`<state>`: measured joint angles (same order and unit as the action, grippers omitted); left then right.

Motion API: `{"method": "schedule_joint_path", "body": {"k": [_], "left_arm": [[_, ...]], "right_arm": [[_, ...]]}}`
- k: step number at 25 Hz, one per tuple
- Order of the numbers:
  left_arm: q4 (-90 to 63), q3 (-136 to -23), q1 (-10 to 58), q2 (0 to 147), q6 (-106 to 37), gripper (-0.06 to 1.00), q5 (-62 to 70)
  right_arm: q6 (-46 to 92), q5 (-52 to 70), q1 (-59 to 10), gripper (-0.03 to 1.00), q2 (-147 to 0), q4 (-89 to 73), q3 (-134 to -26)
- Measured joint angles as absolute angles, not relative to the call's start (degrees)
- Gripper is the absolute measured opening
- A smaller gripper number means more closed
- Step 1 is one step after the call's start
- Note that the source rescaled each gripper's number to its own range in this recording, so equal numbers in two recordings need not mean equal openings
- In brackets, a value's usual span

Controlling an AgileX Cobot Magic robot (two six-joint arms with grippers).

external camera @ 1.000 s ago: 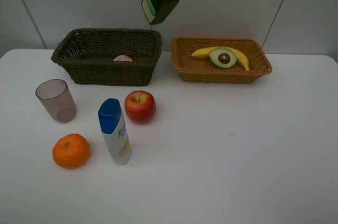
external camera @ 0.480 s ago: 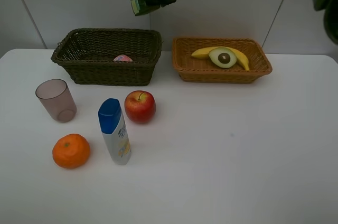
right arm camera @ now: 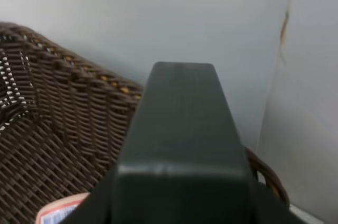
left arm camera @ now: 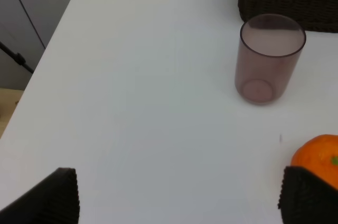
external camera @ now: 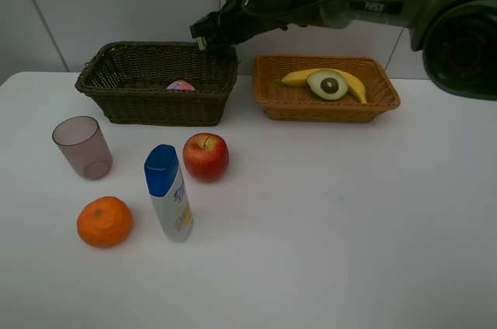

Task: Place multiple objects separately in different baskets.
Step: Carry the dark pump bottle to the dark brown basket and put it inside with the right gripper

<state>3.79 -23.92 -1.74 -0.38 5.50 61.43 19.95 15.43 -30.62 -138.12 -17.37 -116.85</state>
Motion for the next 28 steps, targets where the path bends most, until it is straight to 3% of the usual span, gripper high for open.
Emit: {"method": "schedule_joint_path", "body": {"k": [20, 21, 22, 25, 28], "left_arm": [[3.79, -23.92, -1.74, -0.38, 5.5, 1.0, 61.43], [3.79, -23.92, -1.74, -0.38, 5.5, 1.0, 61.43], [3.79, -23.92, -1.74, -0.38, 5.5, 1.0, 61.43], [3.79, -23.92, -1.74, -0.38, 5.5, 1.0, 61.43], [3.79, -23.92, -1.74, -0.38, 5.5, 1.0, 61.43]], "right_arm": [[19.95, 17.71, -32.13, 0.09, -141.79, -17.53, -116.87], [19.95, 17.71, -32.13, 0.13, -141.79, -17.53, -116.87], [19.95, 17.63, -32.13, 0.25, -141.79, -17.53, -116.87], [19.95, 17.46, -32.13, 0.77, -141.79, -17.8, -117.1], [19.95, 17.69, -32.37, 0.96, -141.63, -18.94, -117.17]]}}
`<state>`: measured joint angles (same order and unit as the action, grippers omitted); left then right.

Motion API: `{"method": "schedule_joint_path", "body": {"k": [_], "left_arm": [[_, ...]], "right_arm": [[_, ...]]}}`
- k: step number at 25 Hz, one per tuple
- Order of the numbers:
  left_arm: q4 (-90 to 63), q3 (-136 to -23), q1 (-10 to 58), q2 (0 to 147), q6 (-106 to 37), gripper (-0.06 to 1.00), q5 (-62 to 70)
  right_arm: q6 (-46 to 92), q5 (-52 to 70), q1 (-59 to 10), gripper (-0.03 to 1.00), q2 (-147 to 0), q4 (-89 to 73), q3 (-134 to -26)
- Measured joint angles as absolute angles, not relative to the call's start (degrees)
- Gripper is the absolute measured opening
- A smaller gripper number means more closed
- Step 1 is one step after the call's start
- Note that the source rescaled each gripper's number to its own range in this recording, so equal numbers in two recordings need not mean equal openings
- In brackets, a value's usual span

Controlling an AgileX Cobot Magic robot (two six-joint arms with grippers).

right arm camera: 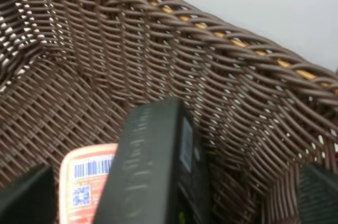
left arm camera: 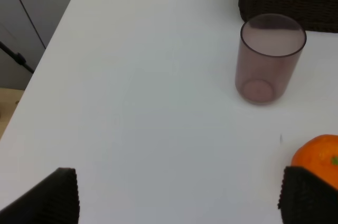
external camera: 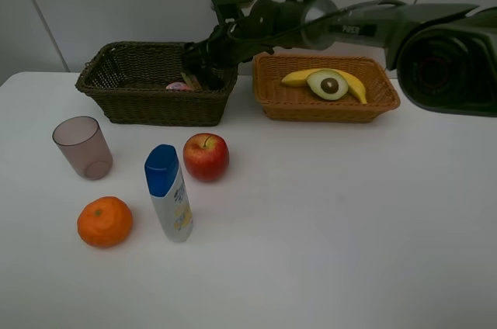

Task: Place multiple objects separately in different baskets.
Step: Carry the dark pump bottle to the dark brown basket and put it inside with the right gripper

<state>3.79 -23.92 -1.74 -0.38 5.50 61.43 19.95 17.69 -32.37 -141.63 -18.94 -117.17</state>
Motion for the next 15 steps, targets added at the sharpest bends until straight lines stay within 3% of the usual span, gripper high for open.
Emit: {"method": "schedule_joint_path", "body": {"k": [15], "left_arm": [[3.79, -23.92, -1.74, -0.38, 5.5, 1.0, 61.43]], "right_arm": [[19.95, 19.12, -32.43, 0.98, -140.54, -20.04, -117.17]]}}
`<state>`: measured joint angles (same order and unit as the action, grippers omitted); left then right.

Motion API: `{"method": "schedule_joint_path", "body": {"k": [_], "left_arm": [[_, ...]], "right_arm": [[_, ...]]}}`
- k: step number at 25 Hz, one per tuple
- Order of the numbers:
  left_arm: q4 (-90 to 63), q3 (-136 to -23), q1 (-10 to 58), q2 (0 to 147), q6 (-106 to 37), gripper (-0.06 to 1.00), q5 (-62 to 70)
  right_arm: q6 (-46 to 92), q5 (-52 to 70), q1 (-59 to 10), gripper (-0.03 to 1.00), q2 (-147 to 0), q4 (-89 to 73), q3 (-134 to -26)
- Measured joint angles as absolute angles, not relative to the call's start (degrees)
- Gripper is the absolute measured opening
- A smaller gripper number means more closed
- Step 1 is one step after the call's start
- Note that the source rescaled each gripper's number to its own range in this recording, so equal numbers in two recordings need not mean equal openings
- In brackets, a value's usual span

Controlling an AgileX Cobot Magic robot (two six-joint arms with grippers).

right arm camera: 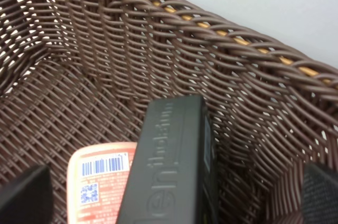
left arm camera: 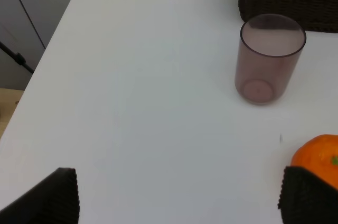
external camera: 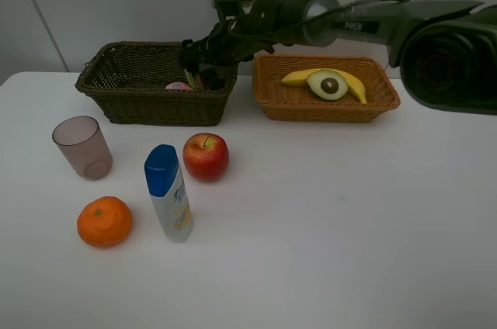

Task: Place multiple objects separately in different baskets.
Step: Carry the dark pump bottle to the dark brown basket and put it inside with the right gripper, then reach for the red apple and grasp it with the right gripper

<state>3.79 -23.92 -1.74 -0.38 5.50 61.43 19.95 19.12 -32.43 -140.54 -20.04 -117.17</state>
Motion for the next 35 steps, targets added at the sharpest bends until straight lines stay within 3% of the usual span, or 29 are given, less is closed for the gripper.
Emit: {"method": "schedule_joint_path", "body": {"k": [8, 18, 35], "left_arm": [[3.79, -23.92, -1.74, -0.38, 5.5, 1.0, 61.43], [3.79, -23.92, -1.74, -0.38, 5.5, 1.0, 61.43], [3.79, -23.92, -1.74, -0.38, 5.5, 1.0, 61.43]], "right_arm": [[18.09, 26.0, -32.43, 0.98, -134.98, -18.84, -117.17], [10.42, 43.5, -32.5, 0.98, -128.18, -12.59, -117.17], [9.83, 69.32, -35.3, 0.98, -120.09, -5.34, -117.17]]}}
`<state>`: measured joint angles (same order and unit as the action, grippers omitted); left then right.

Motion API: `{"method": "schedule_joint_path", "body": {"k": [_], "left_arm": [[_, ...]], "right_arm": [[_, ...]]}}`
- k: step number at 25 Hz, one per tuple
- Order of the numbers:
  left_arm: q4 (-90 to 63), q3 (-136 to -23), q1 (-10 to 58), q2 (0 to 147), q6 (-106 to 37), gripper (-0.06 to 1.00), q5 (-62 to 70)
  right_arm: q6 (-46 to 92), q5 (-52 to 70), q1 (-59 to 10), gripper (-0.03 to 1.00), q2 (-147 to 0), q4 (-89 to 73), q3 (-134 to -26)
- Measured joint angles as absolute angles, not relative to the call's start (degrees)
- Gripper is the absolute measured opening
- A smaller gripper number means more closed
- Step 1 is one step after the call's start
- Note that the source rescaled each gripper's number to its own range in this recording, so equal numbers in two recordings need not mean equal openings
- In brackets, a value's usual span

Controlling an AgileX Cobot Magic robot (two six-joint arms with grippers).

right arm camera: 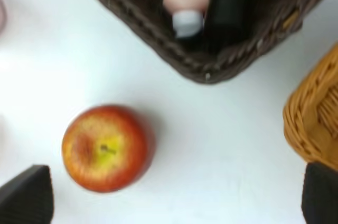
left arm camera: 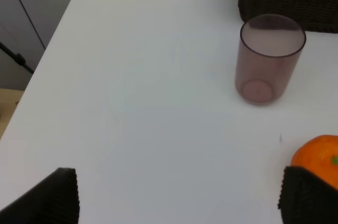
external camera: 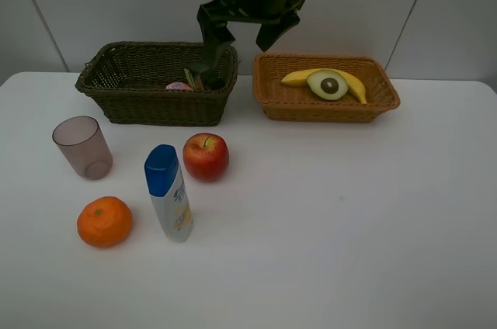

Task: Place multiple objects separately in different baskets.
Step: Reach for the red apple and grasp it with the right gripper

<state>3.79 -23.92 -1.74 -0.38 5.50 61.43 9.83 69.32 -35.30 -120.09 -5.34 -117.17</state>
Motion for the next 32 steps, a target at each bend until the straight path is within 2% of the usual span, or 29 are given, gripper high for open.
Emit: {"method": "schedule_joint_path", "body": {"k": [7, 19, 26, 32], "left_arm": [[3.79, -23.92, -1.74, -0.38, 5.5, 1.0, 61.43], [3.79, -23.92, -1.74, -0.38, 5.5, 1.0, 61.43], [3.79, -23.92, -1.74, -0.38, 5.5, 1.0, 61.43], [3.79, -23.92, -1.74, -0.38, 5.5, 1.0, 61.43]], "right_arm": [[9.83, 69.62, -37.38, 0.98, -116.75, -2.72, -114.95], [9.88, 68.99, -37.85, 0.98, -109.63, 0.91, -102.02], [10.02, 60.52, -38.82, 0.98, -109.71, 0.74, -96.14], [11.64, 54.88, -38.99, 0.98, -112.7, 0.0, -95.75]]}}
